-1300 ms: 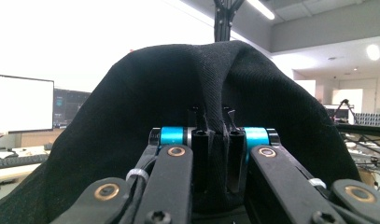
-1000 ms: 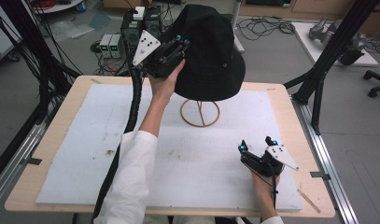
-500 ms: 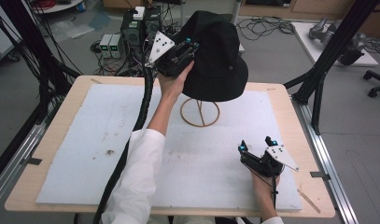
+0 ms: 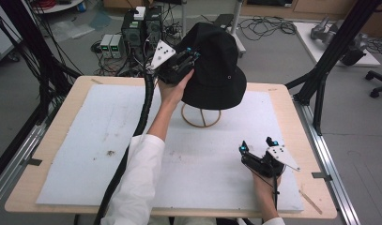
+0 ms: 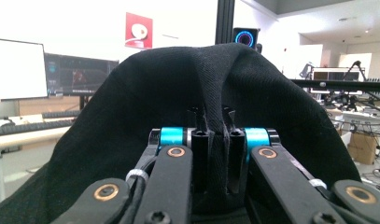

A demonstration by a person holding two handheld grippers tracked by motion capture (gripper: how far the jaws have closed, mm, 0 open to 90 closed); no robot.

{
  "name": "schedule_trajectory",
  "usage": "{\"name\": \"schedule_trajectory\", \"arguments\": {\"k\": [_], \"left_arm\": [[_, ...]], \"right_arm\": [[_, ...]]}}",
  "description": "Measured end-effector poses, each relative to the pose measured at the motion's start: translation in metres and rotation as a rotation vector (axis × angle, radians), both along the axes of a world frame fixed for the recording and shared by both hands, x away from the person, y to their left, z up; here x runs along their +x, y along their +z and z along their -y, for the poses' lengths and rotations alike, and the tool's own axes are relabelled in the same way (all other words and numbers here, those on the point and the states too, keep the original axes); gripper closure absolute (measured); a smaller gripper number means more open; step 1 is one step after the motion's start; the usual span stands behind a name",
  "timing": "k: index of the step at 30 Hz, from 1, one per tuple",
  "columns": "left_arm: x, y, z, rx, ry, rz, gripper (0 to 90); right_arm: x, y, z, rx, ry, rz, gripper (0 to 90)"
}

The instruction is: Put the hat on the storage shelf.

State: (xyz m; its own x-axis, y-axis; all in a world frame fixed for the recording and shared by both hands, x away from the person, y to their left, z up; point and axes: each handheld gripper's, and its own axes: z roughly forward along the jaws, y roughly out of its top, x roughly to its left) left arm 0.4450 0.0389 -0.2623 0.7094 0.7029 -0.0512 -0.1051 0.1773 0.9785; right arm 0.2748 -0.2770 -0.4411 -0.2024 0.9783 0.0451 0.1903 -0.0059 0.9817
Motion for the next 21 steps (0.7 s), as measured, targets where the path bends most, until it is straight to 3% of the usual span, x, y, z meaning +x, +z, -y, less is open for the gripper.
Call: {"name": "schedule_trajectory", "arguments": {"k": [10, 17, 21], "left_arm": [[0.002, -0.028, 0.001, 0.019, -0.011, -0.057, 85.3], [0.005, -0.032, 0.002, 0.015, -0.018, -0.070, 85.0], [0.006, -0.034, 0.003, 0.033, -0.022, -0.083, 84.7]], "right_arm": [[0.000, 0.000, 0.000, -0.002, 0.001, -0.002, 6.8], [-0.001, 0.000, 0.000, 0.000, 0.001, -0.002, 6.9], [0.000, 0.000, -0.001, -0.001, 0.000, -0.002, 6.9]]}}
